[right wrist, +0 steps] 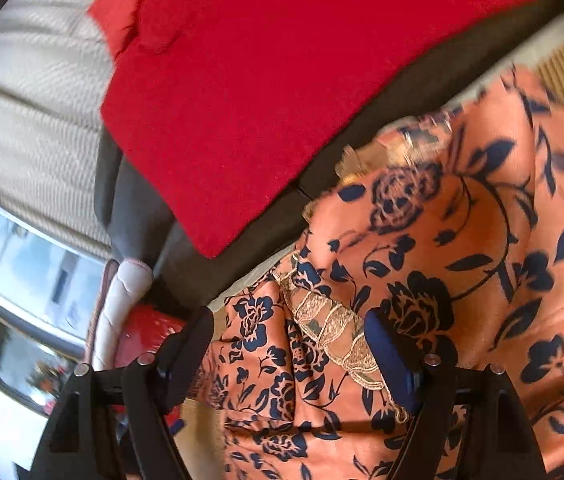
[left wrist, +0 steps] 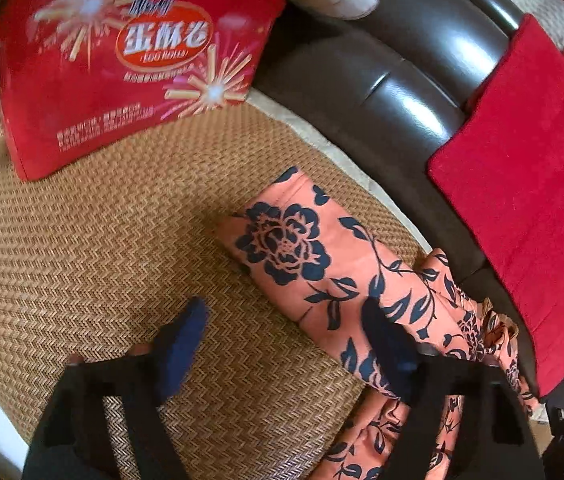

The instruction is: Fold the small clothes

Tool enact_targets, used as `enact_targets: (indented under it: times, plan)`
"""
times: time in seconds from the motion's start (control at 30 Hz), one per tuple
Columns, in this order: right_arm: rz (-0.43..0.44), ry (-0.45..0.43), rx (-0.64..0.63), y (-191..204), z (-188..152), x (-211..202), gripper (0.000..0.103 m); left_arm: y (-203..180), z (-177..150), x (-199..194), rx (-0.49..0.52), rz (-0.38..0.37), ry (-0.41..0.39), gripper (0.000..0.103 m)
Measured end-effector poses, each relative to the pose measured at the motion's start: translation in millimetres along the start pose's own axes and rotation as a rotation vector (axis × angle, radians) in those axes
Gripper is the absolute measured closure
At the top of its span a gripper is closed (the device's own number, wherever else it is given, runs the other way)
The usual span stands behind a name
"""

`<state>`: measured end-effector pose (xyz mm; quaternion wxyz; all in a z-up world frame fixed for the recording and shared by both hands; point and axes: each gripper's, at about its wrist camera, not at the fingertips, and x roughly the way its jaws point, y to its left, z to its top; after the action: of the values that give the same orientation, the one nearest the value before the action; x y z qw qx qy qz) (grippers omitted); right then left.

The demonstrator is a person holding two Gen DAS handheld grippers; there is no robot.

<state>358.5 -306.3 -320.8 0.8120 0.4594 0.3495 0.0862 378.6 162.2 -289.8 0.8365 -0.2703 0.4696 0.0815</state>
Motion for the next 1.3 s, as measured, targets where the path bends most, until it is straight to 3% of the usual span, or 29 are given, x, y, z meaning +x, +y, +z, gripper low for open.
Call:
enact_targets:
  times: [0.03,0.13,0.2,0.3,0.37,0.43,0.5,0.57,0.67,0.73,0.8,0.87,1.0,1.13,1.23,1.3]
  plan:
    - [0.013,0.001,0.009,-2.9,-1.0,0.6,0.023,3.4,0.2,1.9,-0.013,-0.012,0.012,0.04]
    - [0.048,0.002,0.002,-1.8,0.1,-5.5,0.023,10.2,1.6,6.7,-0.046,-0.025,0.023,0.04]
    - [0.054,0.006,-0.001,-1.0,-2.7,-3.7,0.023,8.4,1.3,7.8,-0.055,-0.046,0.024,0.039]
    - [0.06,0.01,0.014,-6.0,-5.4,-2.0,0.023,-0.8,-2.1,13.9,-0.037,-0.092,0.052,0.028]
    - [0.067,0.01,0.033,-10.2,-7.7,-0.8,0.023,-5.3,-4.1,24.1,-0.038,-0.118,0.086,0.028]
    - [0.069,0.008,0.042,-13.6,-7.7,-0.4,0.023,-7.3,-7.7,36.5,-0.075,-0.18,0.134,0.028]
    - [0.075,0.006,0.051,-17.1,-7.0,0.1,0.023,-13.6,-9.5,38.9,-0.082,-0.223,0.114,0.029]
    - [0.074,0.005,0.056,-19.0,-6.5,0.8,0.023,-19.7,-11.1,46.9,-0.096,-0.31,0.147,0.029]
    - [0.07,0.004,0.047,-20.0,-6.3,1.3,0.023,-23.4,-14.9,52.6,-0.134,-0.353,0.126,0.05]
    - [0.067,0.002,0.04,-20.3,-6.3,1.2,0.023,-28.9,-14.5,59.6,-0.141,-0.375,0.132,0.08]
    - [0.065,-0.002,0.035,-20.9,-6.3,2.2,0.023,-29.7,-14.3,69.6,-0.155,-0.396,0.136,0.093]
    - [0.055,-0.005,0.027,-20.6,-5.8,3.9,0.023,-27.5,-13.5,74.0,-0.171,-0.397,0.126,0.097]
    - [0.047,-0.007,0.001,-17.4,-4.1,7.4,0.023,-23.6,-5.7,42.8,-0.154,-0.382,-0.016,0.098]
    - [0.036,-0.008,-0.025,-11.1,0.3,10.1,0.023,-28.1,11.6,-21.3,-0.052,-0.278,-0.238,0.098]
    - [0.021,-0.022,-0.053,-0.6,6.8,9.4,0.023,-18.6,26.6,-72.1,0.006,-0.107,-0.462,0.098]
    - [-0.019,-0.029,-0.083,7.4,12.1,11.9,0.023,-9.8,34.5,-83.9,0.031,0.029,-0.509,0.097]
